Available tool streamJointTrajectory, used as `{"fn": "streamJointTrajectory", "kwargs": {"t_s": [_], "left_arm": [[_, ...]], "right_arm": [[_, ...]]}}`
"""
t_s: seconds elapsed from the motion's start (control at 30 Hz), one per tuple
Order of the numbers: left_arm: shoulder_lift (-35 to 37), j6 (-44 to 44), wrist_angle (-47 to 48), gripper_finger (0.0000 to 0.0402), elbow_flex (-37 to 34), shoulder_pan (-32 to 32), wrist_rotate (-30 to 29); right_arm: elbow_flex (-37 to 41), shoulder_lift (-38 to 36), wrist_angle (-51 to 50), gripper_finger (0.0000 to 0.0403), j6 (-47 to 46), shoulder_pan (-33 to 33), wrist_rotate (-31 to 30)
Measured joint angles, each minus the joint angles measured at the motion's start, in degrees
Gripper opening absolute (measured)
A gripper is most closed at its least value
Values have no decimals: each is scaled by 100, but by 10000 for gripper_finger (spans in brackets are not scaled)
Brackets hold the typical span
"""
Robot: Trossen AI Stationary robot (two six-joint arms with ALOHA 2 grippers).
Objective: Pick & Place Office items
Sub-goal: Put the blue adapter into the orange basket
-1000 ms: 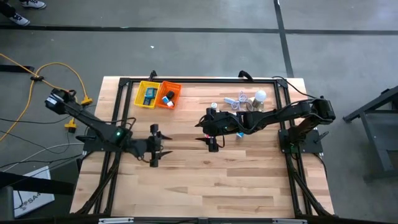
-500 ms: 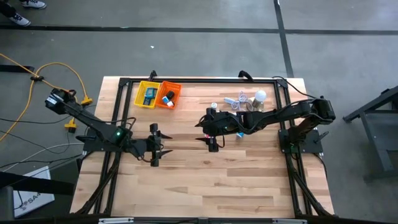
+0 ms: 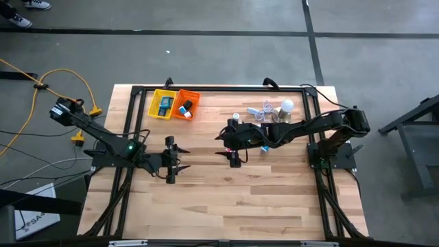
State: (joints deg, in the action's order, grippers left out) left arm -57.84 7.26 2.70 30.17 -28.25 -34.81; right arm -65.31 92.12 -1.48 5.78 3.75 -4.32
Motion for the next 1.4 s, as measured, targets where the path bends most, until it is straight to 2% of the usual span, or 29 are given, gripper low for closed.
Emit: {"fn": "streamJointTrajectory", "kwargs": {"t_s": [0.4, 0.63, 0.73, 0.87, 0.93, 1.07, 1.23, 1.3, 1.4], "left_arm": [[0, 1, 0, 249, 0, 0, 4], [0, 1, 2, 249, 2, 0, 4], [0, -1, 2, 249, 2, 0, 7], [0, -1, 2, 249, 2, 0, 6], [0, -1, 2, 249, 2, 0, 7], [-2, -1, -15, 249, 2, 0, 7], [-1, -1, -17, 249, 2, 0, 6], [-2, 0, -17, 249, 2, 0, 7], [-2, 0, -17, 249, 2, 0, 7]], "right_arm": [[2, -1, 470, 251, -20, 0, 37], [2, -1, 220, 251, -398, 0, -14], [2, -1, -136, 251, -726, 2, -476], [3, -67, -727, 251, -1049, -106, -1605], [3, -116, -989, 251, -965, -201, -1715], [8, -190, -1666, 251, -920, -419, -1139], [2, -213, -2225, 251, -1009, -793, 84], [2, -213, -2486, 251, -1008, -959, 335], [2, -213, -2826, 251, -1041, -1184, 404]]}}
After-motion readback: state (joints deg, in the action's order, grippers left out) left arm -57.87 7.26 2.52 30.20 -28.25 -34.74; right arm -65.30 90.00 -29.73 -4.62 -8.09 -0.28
